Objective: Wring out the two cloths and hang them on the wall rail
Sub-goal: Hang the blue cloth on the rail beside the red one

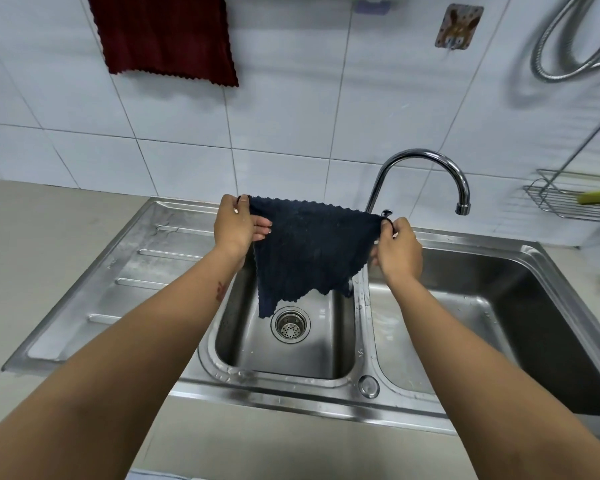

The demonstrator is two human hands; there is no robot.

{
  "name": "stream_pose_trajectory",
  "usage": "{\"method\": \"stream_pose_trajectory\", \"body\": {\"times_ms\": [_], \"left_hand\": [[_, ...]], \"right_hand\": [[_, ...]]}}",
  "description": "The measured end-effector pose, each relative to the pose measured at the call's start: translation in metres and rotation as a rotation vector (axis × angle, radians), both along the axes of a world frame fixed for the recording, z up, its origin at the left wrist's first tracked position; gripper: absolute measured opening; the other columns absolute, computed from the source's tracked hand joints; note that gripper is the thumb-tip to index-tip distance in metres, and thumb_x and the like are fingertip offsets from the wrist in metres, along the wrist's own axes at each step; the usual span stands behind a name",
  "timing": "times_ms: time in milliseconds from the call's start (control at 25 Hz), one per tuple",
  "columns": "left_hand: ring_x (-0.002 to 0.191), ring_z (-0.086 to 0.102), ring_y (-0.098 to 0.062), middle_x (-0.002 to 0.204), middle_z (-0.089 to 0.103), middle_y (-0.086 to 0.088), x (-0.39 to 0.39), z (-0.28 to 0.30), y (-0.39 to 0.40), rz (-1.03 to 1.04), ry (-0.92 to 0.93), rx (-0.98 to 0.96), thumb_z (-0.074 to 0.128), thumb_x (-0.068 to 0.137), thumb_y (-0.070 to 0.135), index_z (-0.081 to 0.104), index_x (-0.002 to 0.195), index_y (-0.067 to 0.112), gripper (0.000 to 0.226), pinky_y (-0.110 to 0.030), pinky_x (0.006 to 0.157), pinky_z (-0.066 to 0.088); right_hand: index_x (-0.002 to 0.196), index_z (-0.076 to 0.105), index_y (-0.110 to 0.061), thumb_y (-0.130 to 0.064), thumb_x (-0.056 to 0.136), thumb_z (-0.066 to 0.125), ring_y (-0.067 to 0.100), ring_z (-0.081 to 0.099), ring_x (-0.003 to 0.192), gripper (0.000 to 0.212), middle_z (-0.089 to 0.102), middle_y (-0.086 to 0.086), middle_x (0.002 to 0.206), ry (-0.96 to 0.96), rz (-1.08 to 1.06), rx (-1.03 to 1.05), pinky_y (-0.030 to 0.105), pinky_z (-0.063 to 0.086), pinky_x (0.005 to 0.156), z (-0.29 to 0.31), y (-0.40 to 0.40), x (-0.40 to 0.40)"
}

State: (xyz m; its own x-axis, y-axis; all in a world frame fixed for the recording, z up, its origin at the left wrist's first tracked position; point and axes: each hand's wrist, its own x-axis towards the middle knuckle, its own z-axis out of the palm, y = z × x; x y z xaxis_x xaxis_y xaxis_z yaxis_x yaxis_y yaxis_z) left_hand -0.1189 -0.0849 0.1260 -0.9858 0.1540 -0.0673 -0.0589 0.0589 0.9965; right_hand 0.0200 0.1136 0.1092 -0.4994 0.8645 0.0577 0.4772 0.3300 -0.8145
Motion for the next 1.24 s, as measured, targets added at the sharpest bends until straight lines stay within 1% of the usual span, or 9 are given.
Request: {"method": "stream_pose_trajectory", "body": {"times_ms": [120, 240, 400, 560, 720, 840, 960, 1080, 1240], "left_hand": [[0.060, 0.061, -0.023, 0.073, 0.067, -0.013, -0.004, -0.002, -0.002, 0.029, -0.003, 0.039, 0.035, 0.104, 0.029, 0.038, 0.086, 0.019, 0.021, -0.030, 0.060, 0.053], [0.067, 0.063, -0.026, 0.076, 0.068, -0.012, -0.018, 0.001, -0.009, 0.039, 0.010, 0.056, 0.038, 0.103, 0.029, 0.040, 0.086, 0.017, 0.021, -0.032, 0.065, 0.054], [0.076, 0.068, -0.025, 0.079, 0.070, -0.009, -0.044, 0.016, -0.024, 0.028, 0.009, 0.106, 0.039, 0.103, 0.028, 0.039, 0.085, 0.018, 0.021, -0.035, 0.075, 0.057], [0.082, 0.069, -0.024, 0.084, 0.071, -0.008, -0.072, 0.034, -0.040, -0.005, 0.049, 0.136, 0.039, 0.103, 0.027, 0.041, 0.096, 0.012, 0.016, -0.031, 0.079, 0.056], [0.089, 0.070, -0.022, 0.092, 0.070, -0.007, -0.103, 0.057, -0.052, -0.043, 0.124, 0.161, 0.040, 0.103, 0.027, 0.044, 0.100, 0.012, 0.016, -0.030, 0.083, 0.056], [0.092, 0.070, -0.019, 0.099, 0.071, -0.008, -0.130, 0.073, -0.057, -0.073, 0.186, 0.163, 0.041, 0.103, 0.025, 0.048, 0.097, 0.013, 0.015, -0.026, 0.082, 0.056], [0.096, 0.070, -0.020, 0.104, 0.070, -0.010, -0.148, 0.087, -0.054, -0.095, 0.246, 0.181, 0.043, 0.102, 0.025, 0.049, 0.085, 0.020, 0.019, -0.028, 0.086, 0.056], [0.100, 0.069, -0.016, 0.106, 0.070, -0.008, -0.163, 0.103, -0.047, -0.121, 0.306, 0.191, 0.043, 0.102, 0.024, 0.051, 0.082, 0.024, 0.021, -0.031, 0.090, 0.055], [0.102, 0.068, -0.019, 0.103, 0.070, -0.012, -0.183, 0.131, -0.037, -0.166, 0.500, 0.185, 0.046, 0.100, 0.021, 0.052, 0.079, 0.027, 0.022, -0.035, 0.094, 0.054]], "right_hand": [[0.081, 0.042, -0.021, -0.040, 0.099, 0.034, 0.021, 0.065, 0.050, 0.027, 0.068, 0.001, 0.059, 0.046, 0.004, -0.032, 0.026, 0.036, 0.053, 0.004, -0.004, -0.003], [0.079, 0.040, -0.020, -0.037, 0.099, 0.036, 0.019, 0.061, 0.043, 0.027, 0.067, 0.000, 0.056, 0.104, -0.019, -0.065, 0.029, 0.042, 0.056, 0.007, -0.012, -0.018], [0.070, 0.035, -0.026, -0.035, 0.098, 0.040, 0.026, 0.064, 0.047, 0.030, 0.069, 0.003, 0.060, 0.248, 0.002, -0.161, 0.035, 0.050, 0.060, 0.012, -0.028, -0.046], [0.071, 0.038, -0.024, -0.032, 0.099, 0.042, 0.029, 0.065, 0.052, 0.029, 0.073, 0.010, 0.075, 0.408, -0.015, -0.305, 0.034, 0.053, 0.057, 0.029, -0.046, -0.079], [0.071, 0.040, -0.025, -0.030, 0.099, 0.043, 0.029, 0.067, 0.057, 0.028, 0.072, 0.008, 0.078, 0.536, -0.031, -0.327, 0.041, 0.057, 0.061, 0.051, -0.059, -0.117], [0.072, 0.043, -0.027, -0.031, 0.098, 0.043, 0.027, 0.070, 0.062, 0.026, 0.073, 0.005, 0.079, 0.601, -0.056, -0.289, 0.041, 0.061, 0.065, 0.070, -0.067, -0.143], [0.072, 0.044, -0.028, -0.031, 0.097, 0.043, 0.022, 0.071, 0.064, 0.025, 0.073, 0.001, 0.080, 0.629, -0.075, -0.226, 0.043, 0.061, 0.070, 0.087, -0.069, -0.161], [0.071, 0.045, -0.031, -0.030, 0.094, 0.041, 0.015, 0.072, 0.065, 0.023, 0.073, -0.005, 0.078, 0.660, -0.092, -0.145, 0.046, 0.059, 0.077, 0.108, -0.068, -0.176], [0.071, 0.046, -0.037, -0.033, 0.092, 0.039, 0.011, 0.072, 0.072, 0.022, 0.071, -0.011, 0.077, 0.667, -0.118, -0.008, 0.048, 0.055, 0.083, 0.144, -0.063, -0.198]]}}
